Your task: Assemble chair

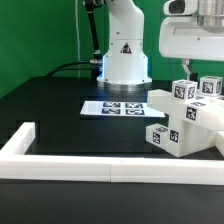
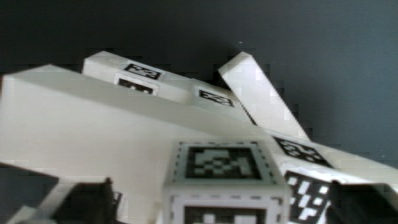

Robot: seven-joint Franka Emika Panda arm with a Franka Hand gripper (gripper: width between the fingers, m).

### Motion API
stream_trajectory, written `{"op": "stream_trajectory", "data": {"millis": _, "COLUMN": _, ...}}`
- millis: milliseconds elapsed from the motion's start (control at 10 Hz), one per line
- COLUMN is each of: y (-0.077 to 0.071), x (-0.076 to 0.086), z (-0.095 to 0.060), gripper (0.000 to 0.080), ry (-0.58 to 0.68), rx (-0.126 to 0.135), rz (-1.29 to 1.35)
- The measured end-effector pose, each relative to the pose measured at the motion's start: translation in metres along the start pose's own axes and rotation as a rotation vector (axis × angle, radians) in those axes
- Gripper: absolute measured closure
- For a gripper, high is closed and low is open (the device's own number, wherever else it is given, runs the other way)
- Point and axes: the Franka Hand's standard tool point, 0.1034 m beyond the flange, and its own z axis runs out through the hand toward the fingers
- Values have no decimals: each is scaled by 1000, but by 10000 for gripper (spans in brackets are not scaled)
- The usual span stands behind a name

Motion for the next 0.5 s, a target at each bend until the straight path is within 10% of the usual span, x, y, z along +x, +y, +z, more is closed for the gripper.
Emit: {"op": "stream_trajectory", "data": {"millis": 500, "y": 0, "x": 0, "z": 0, "gripper": 151, "ry": 9, "rx": -19, "rz": -381}}
